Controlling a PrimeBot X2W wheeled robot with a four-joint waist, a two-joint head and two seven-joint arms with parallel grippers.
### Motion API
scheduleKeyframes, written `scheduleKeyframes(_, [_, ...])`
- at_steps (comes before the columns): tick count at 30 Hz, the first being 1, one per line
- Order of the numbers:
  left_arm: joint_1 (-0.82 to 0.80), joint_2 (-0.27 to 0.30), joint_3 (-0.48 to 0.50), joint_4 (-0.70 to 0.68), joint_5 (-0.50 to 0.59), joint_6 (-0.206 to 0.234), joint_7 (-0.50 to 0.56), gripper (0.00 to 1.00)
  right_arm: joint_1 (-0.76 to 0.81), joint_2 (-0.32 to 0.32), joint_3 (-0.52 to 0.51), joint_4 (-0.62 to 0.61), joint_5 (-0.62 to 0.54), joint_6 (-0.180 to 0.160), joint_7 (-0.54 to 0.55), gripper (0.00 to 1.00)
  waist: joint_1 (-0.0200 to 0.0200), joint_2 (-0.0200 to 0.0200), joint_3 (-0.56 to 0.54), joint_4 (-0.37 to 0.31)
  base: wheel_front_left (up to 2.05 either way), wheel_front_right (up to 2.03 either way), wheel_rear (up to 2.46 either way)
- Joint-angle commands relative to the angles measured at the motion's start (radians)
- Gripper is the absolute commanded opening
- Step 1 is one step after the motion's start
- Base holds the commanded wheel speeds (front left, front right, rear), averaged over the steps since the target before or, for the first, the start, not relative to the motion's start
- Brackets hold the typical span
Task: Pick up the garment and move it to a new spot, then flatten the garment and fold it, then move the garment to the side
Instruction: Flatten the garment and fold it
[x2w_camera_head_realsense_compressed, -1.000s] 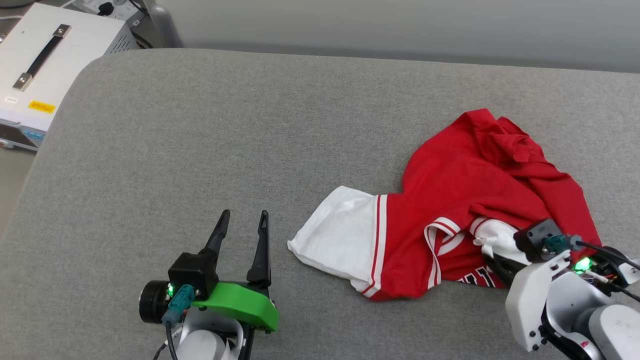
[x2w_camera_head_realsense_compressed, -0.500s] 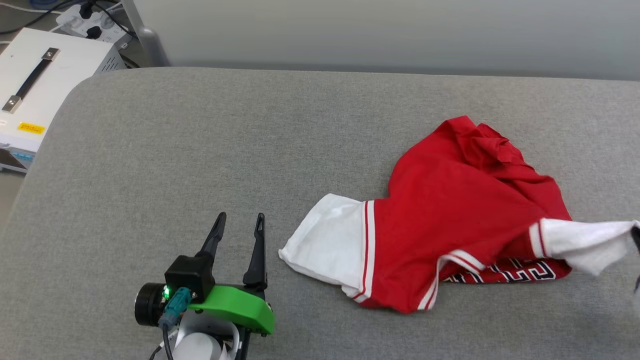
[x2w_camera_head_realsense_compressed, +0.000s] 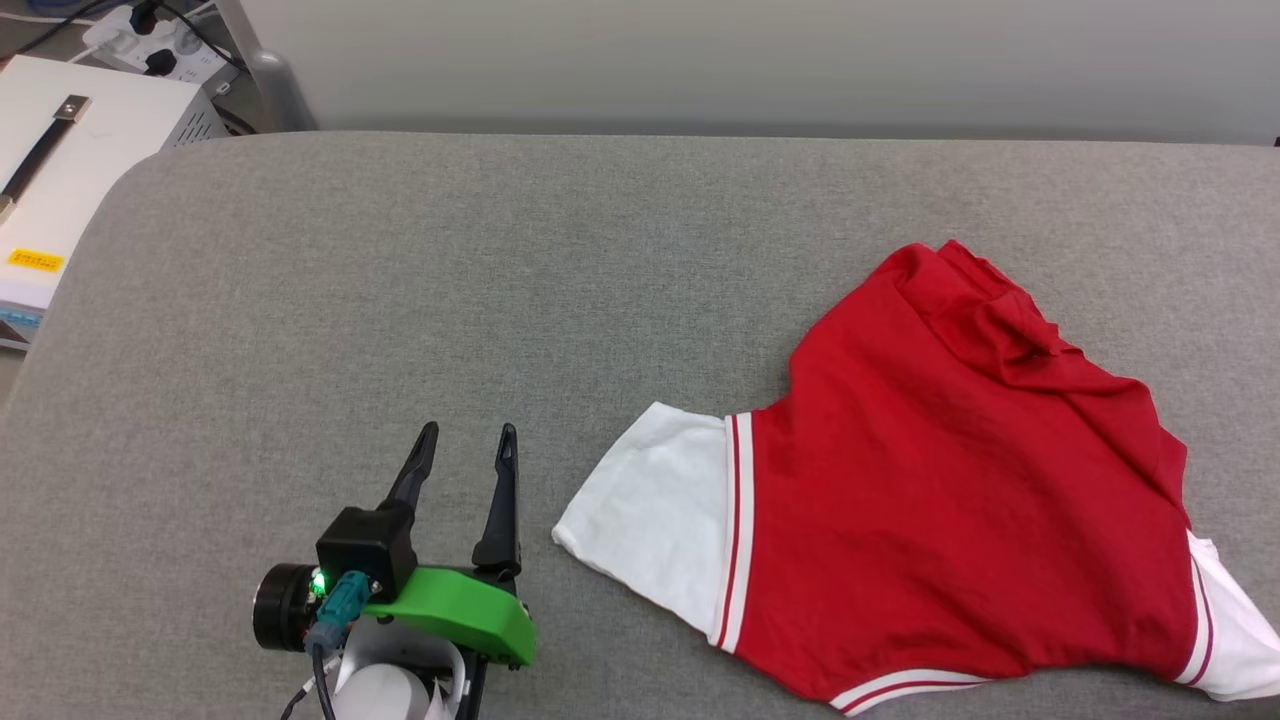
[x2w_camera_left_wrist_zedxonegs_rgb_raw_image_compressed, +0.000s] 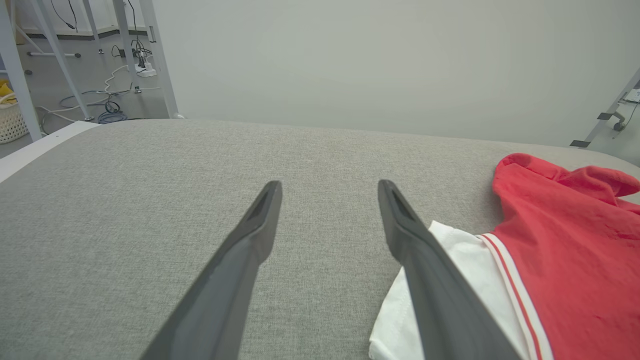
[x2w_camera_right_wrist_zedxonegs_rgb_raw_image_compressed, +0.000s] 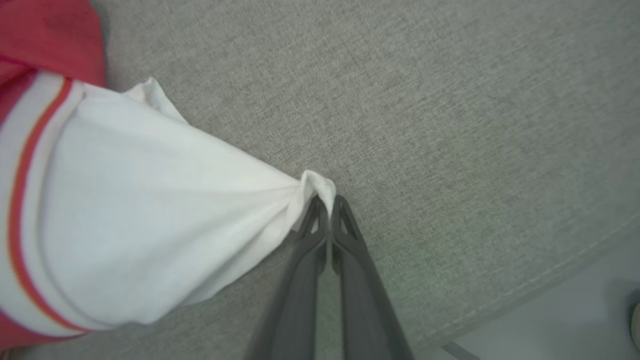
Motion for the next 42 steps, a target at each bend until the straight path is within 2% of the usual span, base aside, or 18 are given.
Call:
scheduleKeyframes(1, [0.006, 0.008, 0.004, -0.003, -0.01, 0.006, 0.004, 1.0, -0.013, 0.003, 0.009, 0.017, 0.008, -0.001, -0.028, 1.0, 0.0, 0.0, 0.001, -0.004, 0.0, 0.0, 0.0])
scheduleKeyframes(9, [0.019, 0.018, -0.001, -0.004, -0.016, 0.011, 0.015, 1.0, -0.022, 0.004, 0.03, 0.017, 0.034, -0.001, -0.251, 1.0, 0.0, 0.0, -0.024, -0.013, 0.0, 0.0, 0.0])
scheduleKeyframes(14, [0.034, 0.023, -0.004, -0.004, -0.023, 0.012, 0.024, 1.0, -0.004, 0.013, 0.035, -0.048, 0.013, -0.001, -0.374, 1.0, 0.0, 0.0, -0.047, -0.017, 0.0, 0.0, 0.0])
scheduleKeyframes(18, [0.043, 0.027, -0.005, -0.002, -0.029, 0.014, 0.032, 1.0, 0.013, 0.026, 0.068, -0.129, -0.027, -0.001, -0.425, 1.0, 0.0, 0.0, -0.064, -0.023, 0.0, 0.0, 0.0])
scheduleKeyframes(24, [0.053, 0.033, -0.008, 0.004, -0.038, 0.014, 0.044, 1.0, 0.049, 0.045, 0.151, -0.243, -0.078, -0.001, -0.438, 1.0, 0.0, 0.0, -0.091, -0.025, 0.0, 0.0, 0.0])
scheduleKeyframes(32, [0.066, 0.041, -0.009, 0.001, -0.049, 0.017, 0.053, 1.0, 0.112, 0.07, 0.29, -0.38, -0.128, -0.001, -0.396, 1.0, 0.0, 0.0, -0.126, -0.028, 0.0, 0.0, 0.0])
scheduleKeyframes(39, [0.071, 0.045, -0.013, -0.004, -0.058, 0.019, 0.066, 1.0, 0.138, 0.073, 0.398, -0.483, -0.153, -0.001, -0.367, 1.0, 0.0, 0.0, -0.138, -0.03, 0.0, 0.0, 0.0])
scheduleKeyframes(42, [0.062, 0.053, -0.015, -0.001, -0.075, 0.006, 0.103, 1.0, 0.14, 0.069, 0.433, -0.518, -0.154, -0.001, -0.359, 1.0, 0.0, 0.0, -0.136, -0.031, 0.0, 0.0, 0.0])
